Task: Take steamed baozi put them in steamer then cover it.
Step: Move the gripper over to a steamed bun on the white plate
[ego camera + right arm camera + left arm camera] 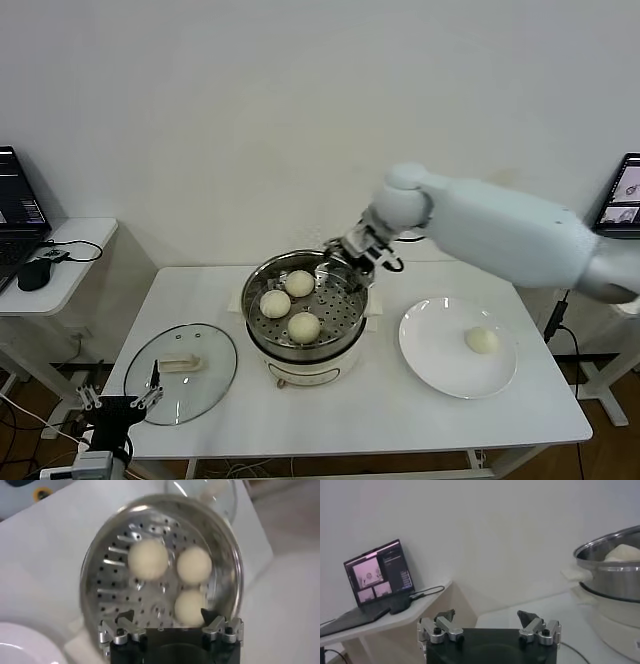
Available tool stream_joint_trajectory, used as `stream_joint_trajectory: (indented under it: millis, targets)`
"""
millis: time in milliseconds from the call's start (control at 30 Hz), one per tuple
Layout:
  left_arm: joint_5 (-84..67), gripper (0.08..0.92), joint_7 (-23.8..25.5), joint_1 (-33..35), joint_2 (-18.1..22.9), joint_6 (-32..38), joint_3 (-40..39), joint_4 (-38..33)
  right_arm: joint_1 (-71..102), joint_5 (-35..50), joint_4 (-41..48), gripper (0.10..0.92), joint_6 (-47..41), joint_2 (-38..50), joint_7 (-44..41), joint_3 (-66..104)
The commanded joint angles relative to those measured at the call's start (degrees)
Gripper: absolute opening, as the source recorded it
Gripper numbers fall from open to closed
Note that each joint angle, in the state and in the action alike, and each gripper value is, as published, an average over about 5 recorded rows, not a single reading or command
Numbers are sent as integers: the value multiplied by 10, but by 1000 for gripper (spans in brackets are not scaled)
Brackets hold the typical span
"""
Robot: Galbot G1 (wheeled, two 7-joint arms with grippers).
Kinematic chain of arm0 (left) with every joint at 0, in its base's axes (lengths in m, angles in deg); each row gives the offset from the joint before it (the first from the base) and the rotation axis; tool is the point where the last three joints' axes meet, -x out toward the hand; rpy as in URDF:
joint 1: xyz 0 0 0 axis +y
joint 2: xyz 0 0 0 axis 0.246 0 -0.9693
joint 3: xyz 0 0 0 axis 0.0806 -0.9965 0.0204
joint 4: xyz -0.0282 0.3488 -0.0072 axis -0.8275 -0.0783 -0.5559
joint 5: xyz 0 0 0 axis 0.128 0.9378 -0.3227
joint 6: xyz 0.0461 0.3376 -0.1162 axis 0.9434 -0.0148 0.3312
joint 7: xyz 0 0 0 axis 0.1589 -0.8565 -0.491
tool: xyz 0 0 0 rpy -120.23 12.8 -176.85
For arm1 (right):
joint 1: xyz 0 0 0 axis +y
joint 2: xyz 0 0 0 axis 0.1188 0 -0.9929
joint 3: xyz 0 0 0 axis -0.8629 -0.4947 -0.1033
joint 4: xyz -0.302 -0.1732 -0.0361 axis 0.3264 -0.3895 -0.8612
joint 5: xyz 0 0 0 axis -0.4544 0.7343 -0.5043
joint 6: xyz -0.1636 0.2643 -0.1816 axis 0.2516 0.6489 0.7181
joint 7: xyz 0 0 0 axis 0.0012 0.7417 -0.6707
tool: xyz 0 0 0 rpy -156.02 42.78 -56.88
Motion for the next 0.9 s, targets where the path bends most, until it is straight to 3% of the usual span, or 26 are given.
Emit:
stream_joint_trajectory:
  millis: [33, 367, 900]
  targets:
    - [3, 823, 0, 0, -3, 0, -7, 1, 128, -40, -54, 823, -89, 221, -13, 119]
    - [16, 823, 1, 5, -8, -2, -17, 0, 336, -139, 9, 823, -53, 267, -12, 275]
    - [24, 823, 2, 16, -4, -4, -16, -5, 419, -215, 164, 823, -7, 150, 1, 353]
